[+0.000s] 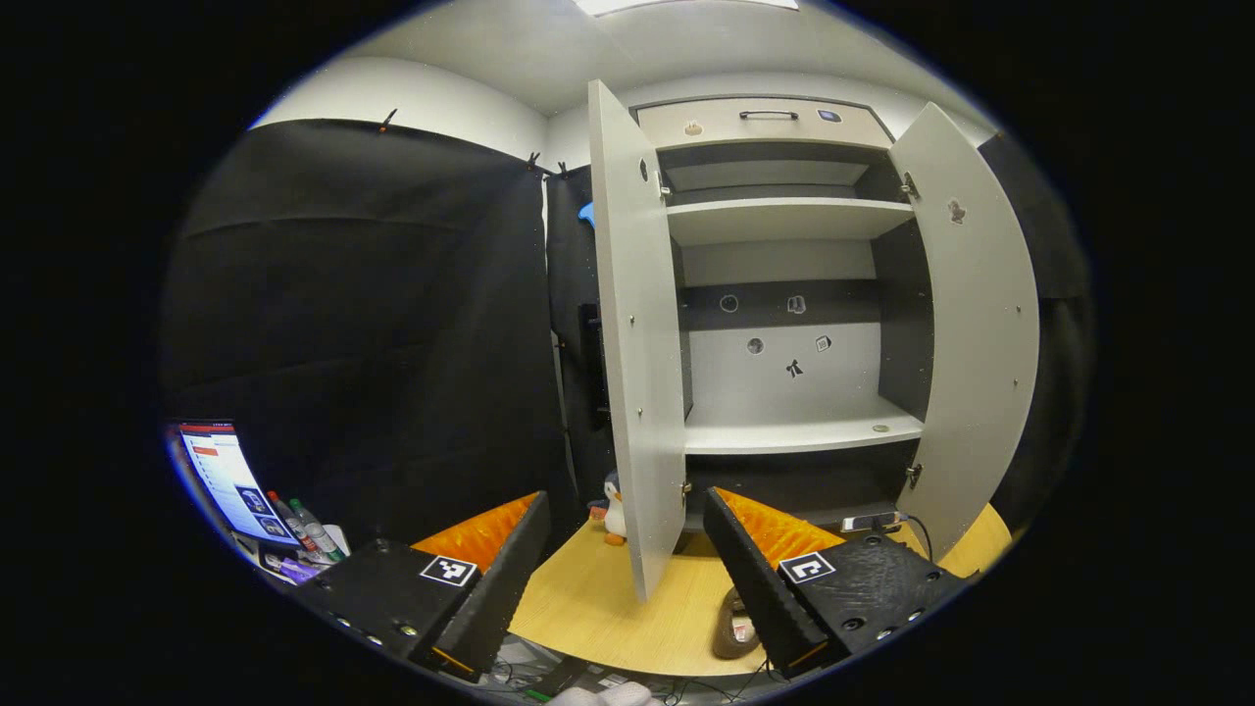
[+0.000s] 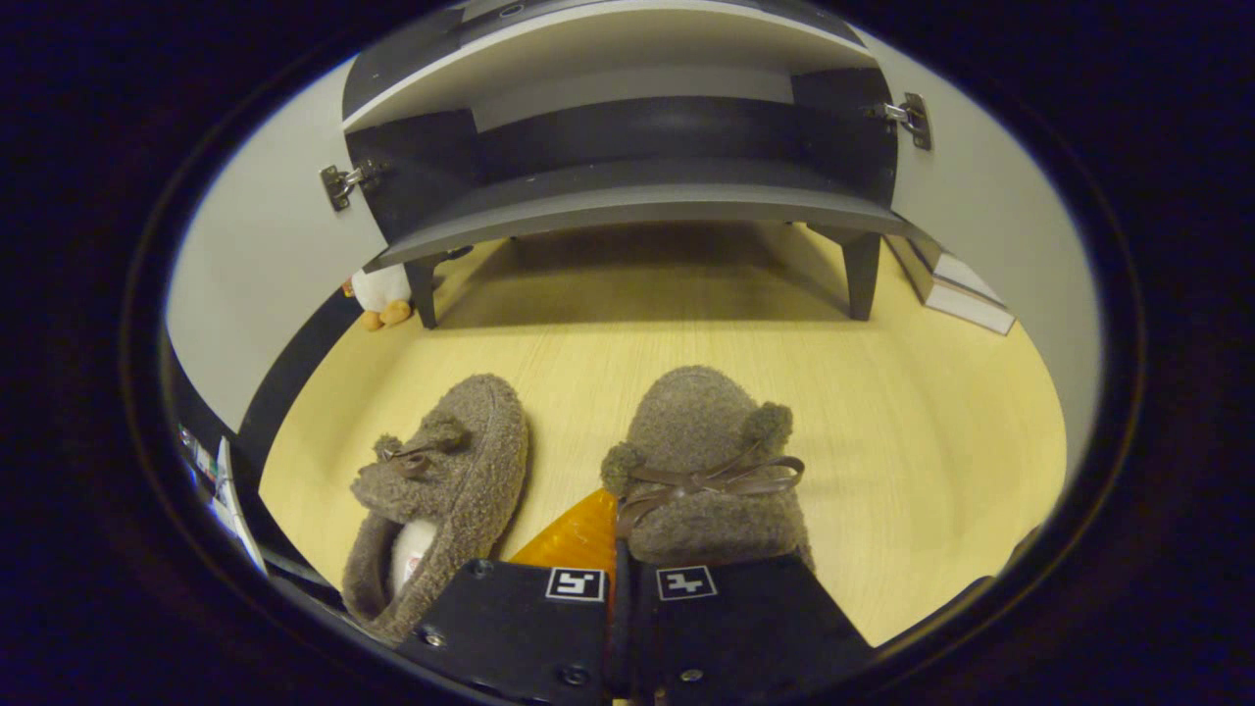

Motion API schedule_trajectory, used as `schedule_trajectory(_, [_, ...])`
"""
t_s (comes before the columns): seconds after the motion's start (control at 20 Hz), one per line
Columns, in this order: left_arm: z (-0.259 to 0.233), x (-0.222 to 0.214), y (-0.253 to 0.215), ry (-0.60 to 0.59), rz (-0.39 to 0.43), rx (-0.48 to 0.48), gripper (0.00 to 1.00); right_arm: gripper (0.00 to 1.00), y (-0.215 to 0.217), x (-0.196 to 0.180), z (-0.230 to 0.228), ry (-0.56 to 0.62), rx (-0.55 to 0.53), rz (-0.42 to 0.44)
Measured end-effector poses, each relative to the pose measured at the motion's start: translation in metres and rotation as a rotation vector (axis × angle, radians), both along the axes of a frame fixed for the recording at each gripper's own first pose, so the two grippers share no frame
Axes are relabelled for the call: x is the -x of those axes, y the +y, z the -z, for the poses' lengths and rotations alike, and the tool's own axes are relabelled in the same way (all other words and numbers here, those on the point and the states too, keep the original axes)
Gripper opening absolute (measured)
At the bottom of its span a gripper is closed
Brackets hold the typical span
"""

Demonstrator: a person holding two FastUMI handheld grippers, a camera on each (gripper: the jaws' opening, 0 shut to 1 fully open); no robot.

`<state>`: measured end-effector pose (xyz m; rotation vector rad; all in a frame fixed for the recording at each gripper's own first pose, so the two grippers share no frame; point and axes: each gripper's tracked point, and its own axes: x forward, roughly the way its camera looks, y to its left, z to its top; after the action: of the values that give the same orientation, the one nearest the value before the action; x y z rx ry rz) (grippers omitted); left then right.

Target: Grab one shoe with the right hand and put it into the shoe cabinet, grab the other shoe with the left hand and put it into the shoe cabinet; then close the right door with the right hand and the left door with the left hand.

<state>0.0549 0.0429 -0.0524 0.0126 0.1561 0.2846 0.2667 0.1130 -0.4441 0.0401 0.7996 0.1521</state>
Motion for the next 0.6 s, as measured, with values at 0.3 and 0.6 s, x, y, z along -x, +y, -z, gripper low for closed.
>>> schedule_trajectory(0.3, [0.0,-0.003,-0.012,-0.022,0.047,0.008,0.96,0.06,-0.005,0.002,-0.106,-0.171,0.014,-0.06])
schedule_trajectory(0.6, [0.003,-0.003,-0.017,-0.039,0.074,0.021,0.96,0.06,0.008,-0.015,-0.234,-0.367,-0.014,-0.105])
